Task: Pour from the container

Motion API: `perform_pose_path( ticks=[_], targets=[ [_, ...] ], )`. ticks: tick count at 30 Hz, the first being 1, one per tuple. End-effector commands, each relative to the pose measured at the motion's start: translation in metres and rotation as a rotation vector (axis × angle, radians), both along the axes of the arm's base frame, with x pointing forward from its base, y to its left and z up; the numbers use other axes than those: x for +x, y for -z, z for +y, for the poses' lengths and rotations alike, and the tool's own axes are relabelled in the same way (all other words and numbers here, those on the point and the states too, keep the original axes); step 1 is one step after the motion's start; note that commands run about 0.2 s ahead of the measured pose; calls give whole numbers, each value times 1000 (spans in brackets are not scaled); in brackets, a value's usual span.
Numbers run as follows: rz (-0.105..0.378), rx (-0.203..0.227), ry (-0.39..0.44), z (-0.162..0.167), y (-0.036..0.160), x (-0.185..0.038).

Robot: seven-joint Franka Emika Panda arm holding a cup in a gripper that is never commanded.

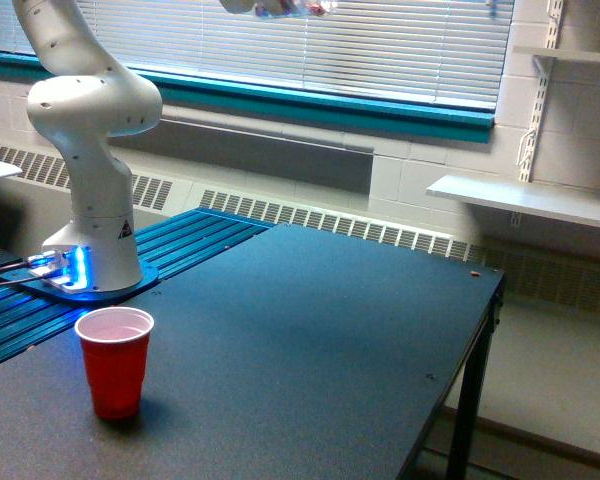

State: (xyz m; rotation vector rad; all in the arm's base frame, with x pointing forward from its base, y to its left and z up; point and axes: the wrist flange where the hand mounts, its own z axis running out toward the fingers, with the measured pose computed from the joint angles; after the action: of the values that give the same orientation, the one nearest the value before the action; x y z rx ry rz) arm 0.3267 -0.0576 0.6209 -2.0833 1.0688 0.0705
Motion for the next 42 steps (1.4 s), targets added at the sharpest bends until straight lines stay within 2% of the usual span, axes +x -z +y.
perform_pose_path(
  ticks=[1, 6, 9, 11, 13, 14, 17, 22, 28, 30, 34, 37, 39, 42],
  targets=[
    [56, 22, -36, 0, 18, 1],
    [83, 41, -33, -7, 22, -1],
    [111, 37, -47, -6, 32, -1],
    [141, 27, -78, 2, 46, -3],
    [118, 46, -84, -5, 43, -10],
    [105, 41, -89, -8, 43, -15],
    [96, 52, -92, -15, 50, -26],
    [142, 89, -85, -33, 67, -36],
    [172, 75, -46, -52, 84, -35],
    [195, 50, -34, -56, 98, -32],
    [215, 28, -28, -65, 118, -32],
    [215, 25, -25, -75, 128, -36],
    [203, 36, -33, -83, 130, -41],
    [212, 53, -46, -90, 141, -49]
  ],
)
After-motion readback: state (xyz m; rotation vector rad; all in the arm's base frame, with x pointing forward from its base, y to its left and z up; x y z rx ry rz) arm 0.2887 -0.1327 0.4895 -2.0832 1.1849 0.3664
